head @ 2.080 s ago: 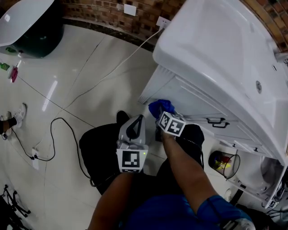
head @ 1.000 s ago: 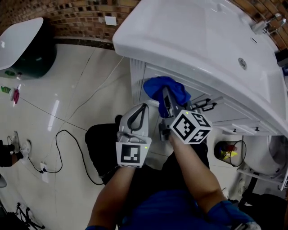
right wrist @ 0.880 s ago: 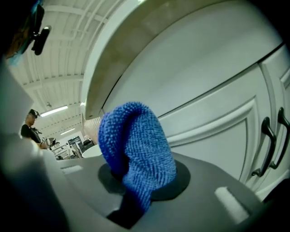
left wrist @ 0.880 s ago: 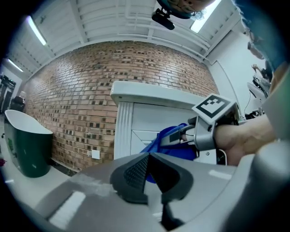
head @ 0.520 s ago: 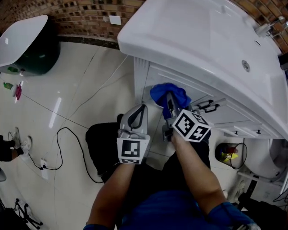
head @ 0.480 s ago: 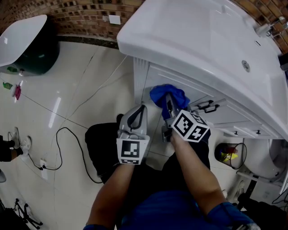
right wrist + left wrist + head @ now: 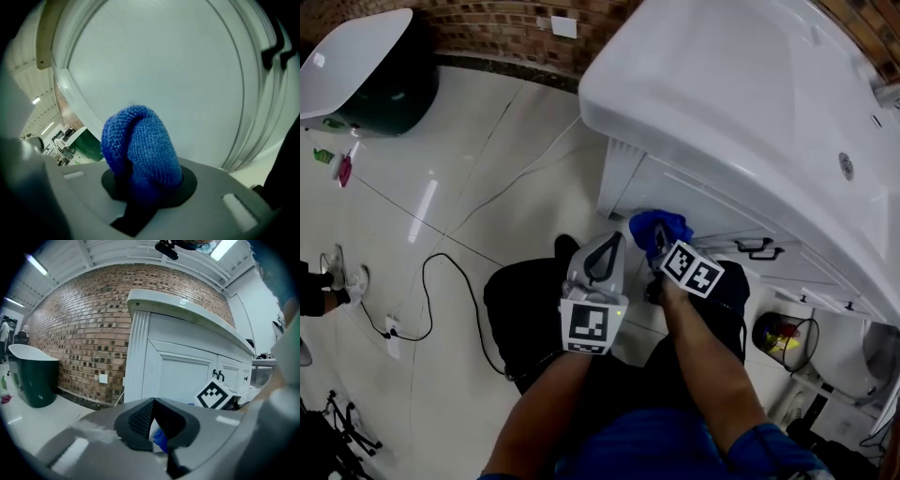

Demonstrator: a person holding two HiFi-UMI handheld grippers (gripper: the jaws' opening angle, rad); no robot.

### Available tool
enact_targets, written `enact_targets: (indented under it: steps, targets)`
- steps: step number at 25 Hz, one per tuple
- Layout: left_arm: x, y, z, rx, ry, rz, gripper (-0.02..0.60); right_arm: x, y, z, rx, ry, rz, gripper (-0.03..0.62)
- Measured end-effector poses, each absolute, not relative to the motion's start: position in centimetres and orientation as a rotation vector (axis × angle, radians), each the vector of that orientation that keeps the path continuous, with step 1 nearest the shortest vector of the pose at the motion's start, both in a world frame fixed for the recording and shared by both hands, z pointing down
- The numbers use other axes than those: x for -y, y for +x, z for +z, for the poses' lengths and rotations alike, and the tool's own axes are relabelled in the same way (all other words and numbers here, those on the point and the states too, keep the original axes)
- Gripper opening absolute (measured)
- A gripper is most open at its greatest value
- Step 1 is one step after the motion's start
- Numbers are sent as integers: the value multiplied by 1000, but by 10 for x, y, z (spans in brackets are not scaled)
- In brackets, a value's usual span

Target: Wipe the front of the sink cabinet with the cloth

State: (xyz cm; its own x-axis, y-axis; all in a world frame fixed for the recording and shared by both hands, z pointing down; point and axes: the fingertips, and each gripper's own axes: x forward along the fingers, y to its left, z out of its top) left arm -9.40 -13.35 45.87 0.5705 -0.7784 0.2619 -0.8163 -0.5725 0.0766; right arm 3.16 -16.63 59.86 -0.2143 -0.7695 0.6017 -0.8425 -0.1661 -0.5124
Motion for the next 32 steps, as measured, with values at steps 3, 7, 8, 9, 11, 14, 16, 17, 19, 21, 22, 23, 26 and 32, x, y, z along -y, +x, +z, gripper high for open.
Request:
enact_targets:
  steps: [3,7,8,9,11,14,16,17,19,21,22,23,26,32]
  targets:
    - [136,-96,466,1331,2599,324,2,170,28,633,1911,1870,1386,72]
    - [139,-98,472,1323,2579,333,2,169,31,667,1818,1844,1450,71]
    - [139,-100,473,1322,2575,336,2,167,32,674,1799,1839,1460,72]
    - [140,-100,475,1320,2570,340,2,167,32,681,1783,1830,1463,71]
    - [141,-100,477,1313,2560,344,2,165,35,693,1754,1800,1449,72]
    - [142,-97,480,1294,2557,348,2,164,40,703,1721,1763,1429,72]
    - [143,-97,482,1287,2551,360,2,164,39,704,1723,1751,1435,72]
    - [143,-96,482,1286,2551,362,2,163,37,701,1733,1749,1441,71]
    - [143,-91,479,1281,2562,357,2,161,33,688,1776,1757,1452,71]
    - [141,-86,477,1270,2580,355,2,157,26,661,1860,1766,1453,71]
    - [140,-83,476,1264,2589,356,2,154,22,644,1914,1769,1446,71]
    - [139,-79,475,1260,2597,356,2,151,19,624,1972,1771,1432,71]
    - [134,-69,470,1251,2620,335,2,139,18,557,2145,1807,1347,71]
    - [119,-43,450,1217,2700,255,2,130,33,421,2488,1886,1073,72]
